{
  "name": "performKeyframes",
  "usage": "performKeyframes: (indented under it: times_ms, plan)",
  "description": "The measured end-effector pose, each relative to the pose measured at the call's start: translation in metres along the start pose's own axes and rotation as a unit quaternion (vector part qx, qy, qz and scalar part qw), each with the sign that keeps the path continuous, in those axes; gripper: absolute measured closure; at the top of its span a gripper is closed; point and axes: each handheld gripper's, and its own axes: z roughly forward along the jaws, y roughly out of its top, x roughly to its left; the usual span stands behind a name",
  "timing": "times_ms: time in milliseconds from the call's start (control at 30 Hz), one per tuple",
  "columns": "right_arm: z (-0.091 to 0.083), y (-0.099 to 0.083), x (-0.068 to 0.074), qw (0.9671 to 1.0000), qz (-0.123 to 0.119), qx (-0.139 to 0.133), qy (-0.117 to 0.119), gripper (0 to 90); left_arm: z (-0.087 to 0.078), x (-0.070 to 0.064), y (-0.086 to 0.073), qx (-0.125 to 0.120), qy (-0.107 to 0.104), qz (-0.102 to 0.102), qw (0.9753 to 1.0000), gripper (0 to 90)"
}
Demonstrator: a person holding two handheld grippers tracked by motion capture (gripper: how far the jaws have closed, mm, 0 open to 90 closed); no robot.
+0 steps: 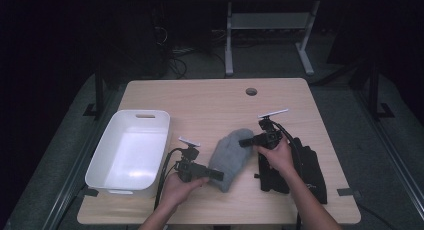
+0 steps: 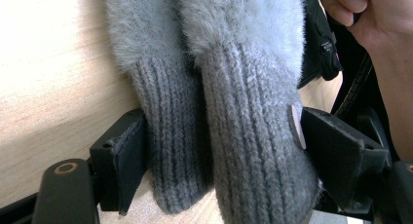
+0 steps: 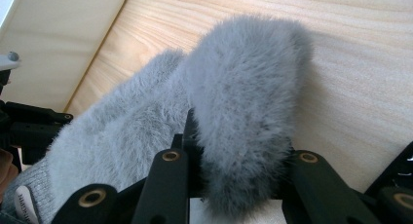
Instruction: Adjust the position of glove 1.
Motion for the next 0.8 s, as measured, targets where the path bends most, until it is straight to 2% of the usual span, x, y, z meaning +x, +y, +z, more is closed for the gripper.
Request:
performKeyframes:
  times_ms: [33,67,133,167,300,600,800]
  plan:
    - [0.000,0.000,0.000,1.0000,0.000,0.000,0.000,70.9,0.000,0.000,0.000,0.002,-0.002,0.002,1.0000,25.2]
    - [0.000,0.000,0.000,1.0000,-0.004,-0.003,-0.001,70.9,-0.002,0.001,0.001,-0.003,-0.006,0.005,1.0000,32.2]
    - [-0.001,0.000,0.000,1.0000,-0.003,-0.003,-0.002,70.9,-0.002,0.000,0.000,-0.004,-0.006,0.007,1.0000,36.2]
    - [-0.002,0.001,0.001,1.0000,-0.002,-0.003,-0.001,70.9,-0.003,-0.002,-0.001,-0.013,-0.004,0.017,0.9998,38.3]
    - [-0.003,0.003,0.004,1.0000,-0.005,-0.004,-0.005,71.1,-0.002,-0.004,-0.002,-0.018,-0.004,0.022,0.9996,42.6]
    - [-0.010,0.007,0.012,0.9999,-0.005,-0.013,-0.001,71.5,-0.005,-0.007,-0.003,-0.021,-0.009,0.029,0.9993,44.9]
    - [-0.015,0.008,0.014,0.9997,-0.001,-0.021,0.013,71.8,-0.008,-0.008,-0.004,-0.029,-0.009,0.034,0.9990,45.1]
